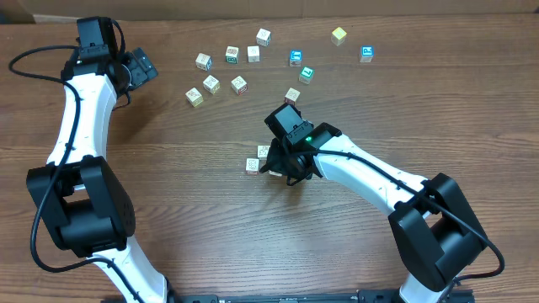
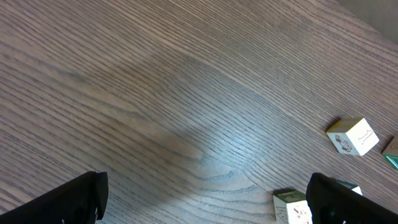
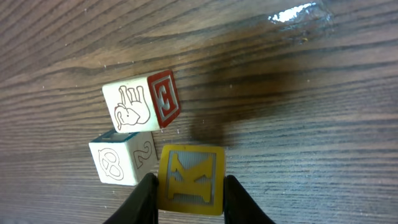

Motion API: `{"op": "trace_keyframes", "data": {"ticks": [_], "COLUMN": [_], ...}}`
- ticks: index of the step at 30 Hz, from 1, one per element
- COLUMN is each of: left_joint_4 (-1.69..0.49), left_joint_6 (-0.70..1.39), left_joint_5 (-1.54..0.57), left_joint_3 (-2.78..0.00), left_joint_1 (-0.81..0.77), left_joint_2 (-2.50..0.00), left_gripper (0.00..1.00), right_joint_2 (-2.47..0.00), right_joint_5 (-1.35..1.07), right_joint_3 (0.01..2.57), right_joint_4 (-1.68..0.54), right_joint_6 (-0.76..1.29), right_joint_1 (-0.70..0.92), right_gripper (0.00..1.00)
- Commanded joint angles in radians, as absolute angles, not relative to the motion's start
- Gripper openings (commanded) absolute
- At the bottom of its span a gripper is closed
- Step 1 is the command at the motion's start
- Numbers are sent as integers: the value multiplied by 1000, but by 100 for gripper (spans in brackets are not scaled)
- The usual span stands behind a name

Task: Form a circle

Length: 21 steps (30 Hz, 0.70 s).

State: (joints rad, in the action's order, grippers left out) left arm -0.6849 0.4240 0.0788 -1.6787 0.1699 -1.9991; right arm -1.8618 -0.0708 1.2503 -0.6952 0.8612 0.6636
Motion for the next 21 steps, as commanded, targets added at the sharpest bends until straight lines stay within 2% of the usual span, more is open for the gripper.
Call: {"op": "trace_keyframes", "data": {"ticks": [1, 7, 21], "left_joint_4": [-683, -683, -683], "left_joint_6": [427, 427, 427], "left_joint_5": [78, 78, 78], "left_joint_3": [-1689, -1689, -1689], "left_joint_1": [163, 163, 163], "left_joint_2": [-1988, -1988, -1988], "left_gripper": [100, 100, 100], "right_joint_2": [-1867, -1871, -1871], "right_joint_5": [-57, -69, -110], "right_joint_3": [1247, 1241, 1241], "right_joint_4": [-693, -696, -728], "right_joint_6": [864, 864, 865], "right_joint_1": [667, 667, 667], "right_gripper": [30, 38, 39]}}
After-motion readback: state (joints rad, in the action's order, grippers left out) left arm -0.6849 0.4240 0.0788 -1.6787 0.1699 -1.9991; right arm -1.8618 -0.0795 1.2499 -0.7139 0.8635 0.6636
